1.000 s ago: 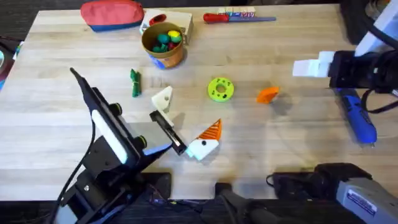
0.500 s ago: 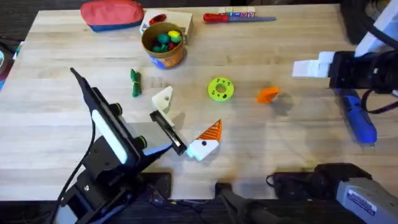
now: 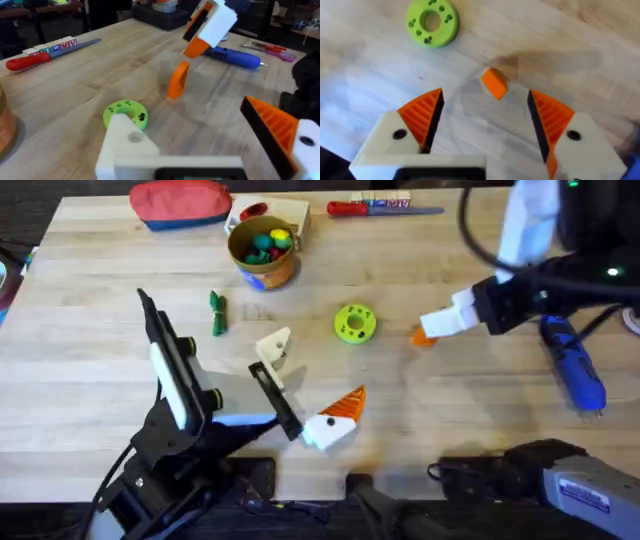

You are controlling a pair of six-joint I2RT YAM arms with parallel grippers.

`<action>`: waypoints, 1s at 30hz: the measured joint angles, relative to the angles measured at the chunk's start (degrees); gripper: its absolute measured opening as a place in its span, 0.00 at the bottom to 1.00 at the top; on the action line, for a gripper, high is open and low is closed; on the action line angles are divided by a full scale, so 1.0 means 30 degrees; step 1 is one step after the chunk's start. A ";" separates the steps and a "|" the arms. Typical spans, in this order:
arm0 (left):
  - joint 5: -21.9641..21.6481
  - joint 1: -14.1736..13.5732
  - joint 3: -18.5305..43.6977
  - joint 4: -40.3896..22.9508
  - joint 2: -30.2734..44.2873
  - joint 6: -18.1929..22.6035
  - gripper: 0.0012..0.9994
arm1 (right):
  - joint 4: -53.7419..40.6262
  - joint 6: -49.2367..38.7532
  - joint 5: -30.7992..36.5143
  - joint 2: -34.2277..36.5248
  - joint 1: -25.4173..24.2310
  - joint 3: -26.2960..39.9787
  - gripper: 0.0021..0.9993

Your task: Pick up the gripper from the table and insert it into the empty holder that is missing its gripper. Then pick up a screw, insert it into the mounting hole, and use the screwdriver to tighten it. Finally, clean up the table by picking up the vegetable and placing it into the bucket.

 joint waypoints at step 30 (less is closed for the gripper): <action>0.0124 0.0000 0.0000 0.0000 -0.0001 -0.0474 0.99 | 0.0385 -1.1383 0.2736 0.5650 0.1319 0.0224 0.50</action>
